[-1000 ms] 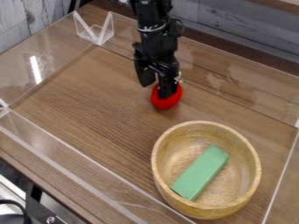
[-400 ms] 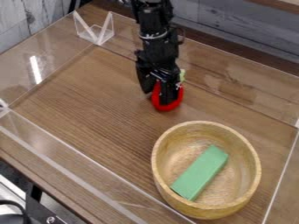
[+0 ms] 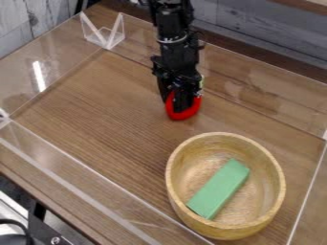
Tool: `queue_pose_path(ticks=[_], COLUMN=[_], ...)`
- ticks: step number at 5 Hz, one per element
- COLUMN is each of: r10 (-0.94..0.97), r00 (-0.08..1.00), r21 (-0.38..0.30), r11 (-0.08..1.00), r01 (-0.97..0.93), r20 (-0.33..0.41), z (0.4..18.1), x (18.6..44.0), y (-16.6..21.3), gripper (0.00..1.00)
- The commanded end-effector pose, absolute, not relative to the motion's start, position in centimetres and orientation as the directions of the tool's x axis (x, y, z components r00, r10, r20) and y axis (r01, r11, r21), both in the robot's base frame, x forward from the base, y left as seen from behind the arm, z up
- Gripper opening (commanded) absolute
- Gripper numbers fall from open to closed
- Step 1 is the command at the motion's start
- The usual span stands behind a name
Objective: Move the red object to the right side of the table
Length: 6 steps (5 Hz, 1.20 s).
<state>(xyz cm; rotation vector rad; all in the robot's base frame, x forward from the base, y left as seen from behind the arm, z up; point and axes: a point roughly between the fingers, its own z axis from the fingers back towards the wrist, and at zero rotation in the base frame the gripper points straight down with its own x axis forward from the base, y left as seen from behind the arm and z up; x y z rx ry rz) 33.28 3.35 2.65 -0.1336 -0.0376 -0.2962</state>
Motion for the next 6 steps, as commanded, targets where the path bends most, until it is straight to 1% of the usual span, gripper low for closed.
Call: queue_pose_path(ticks=[1, 3, 4, 5, 6], r10=[-0.233, -0.186, -0.181, -0.202, -0.235], r00=[0.965, 0.97, 0.967, 0.961, 0.953], r21=[-0.104, -0.12, -0.126, -0.134, -0.144], r11=[0.964, 0.971, 0.971, 0.964, 0.954], r01=[0.246, 0.206, 0.205, 0.228, 0.264], r20=[0.124, 0.158, 0.177, 0.187, 0.19], z=[5.3, 7.2, 8.2, 8.2, 7.9], x=[34.4, 34.9, 35.3, 36.0, 36.7], y=[3.2, 2.3, 1.2, -1.1, -4.3], gripper=[0.0, 0.0, 0.0, 0.0, 0.0])
